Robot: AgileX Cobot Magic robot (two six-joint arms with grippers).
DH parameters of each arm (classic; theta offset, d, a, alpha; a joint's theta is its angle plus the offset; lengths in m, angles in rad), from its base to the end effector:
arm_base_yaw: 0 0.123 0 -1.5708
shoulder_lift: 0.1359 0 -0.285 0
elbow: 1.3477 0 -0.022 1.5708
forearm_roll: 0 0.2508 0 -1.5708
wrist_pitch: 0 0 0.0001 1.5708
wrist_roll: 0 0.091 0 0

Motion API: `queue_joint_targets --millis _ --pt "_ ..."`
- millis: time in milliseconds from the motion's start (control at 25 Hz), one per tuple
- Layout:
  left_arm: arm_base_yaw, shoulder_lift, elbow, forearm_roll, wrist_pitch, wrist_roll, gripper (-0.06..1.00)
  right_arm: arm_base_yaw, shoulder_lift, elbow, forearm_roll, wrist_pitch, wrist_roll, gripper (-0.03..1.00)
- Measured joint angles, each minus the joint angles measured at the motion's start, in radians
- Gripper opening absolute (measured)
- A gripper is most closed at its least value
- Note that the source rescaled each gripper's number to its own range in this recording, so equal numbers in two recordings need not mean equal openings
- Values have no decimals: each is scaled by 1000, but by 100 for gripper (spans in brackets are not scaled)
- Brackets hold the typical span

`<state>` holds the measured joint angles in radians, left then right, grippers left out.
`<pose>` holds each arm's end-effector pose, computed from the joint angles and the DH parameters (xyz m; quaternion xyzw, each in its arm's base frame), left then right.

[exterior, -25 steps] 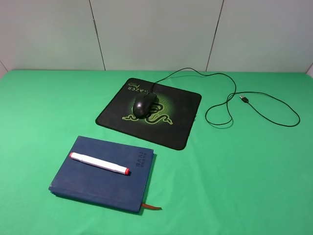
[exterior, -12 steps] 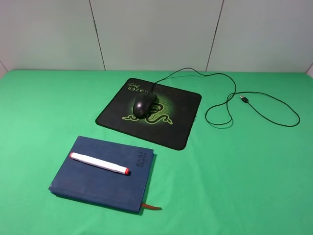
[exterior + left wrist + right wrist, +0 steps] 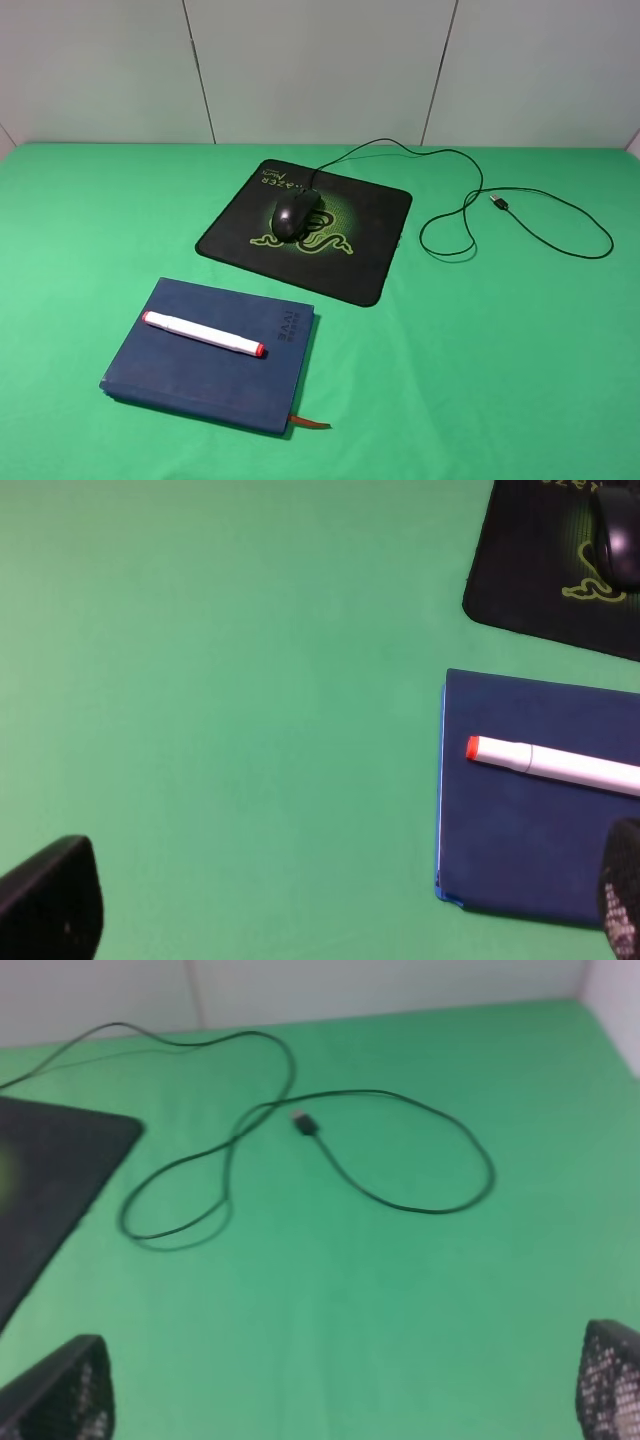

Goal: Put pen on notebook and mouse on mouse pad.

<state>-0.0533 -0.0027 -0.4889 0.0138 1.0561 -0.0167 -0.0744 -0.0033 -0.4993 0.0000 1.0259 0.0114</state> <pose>-0.0037 0.0013 0.2746 0.0154 0.8541 -0.0113 0.5198 -0.0039 0.0003 0.2799 0.0362 0.8426 -0.0169 0.5371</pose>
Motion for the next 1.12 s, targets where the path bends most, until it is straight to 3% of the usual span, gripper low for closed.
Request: queue_joint_targets --millis 1120 --pt "0 0 0 -1 1 0 100 -8 0 0 0 0 1 100"
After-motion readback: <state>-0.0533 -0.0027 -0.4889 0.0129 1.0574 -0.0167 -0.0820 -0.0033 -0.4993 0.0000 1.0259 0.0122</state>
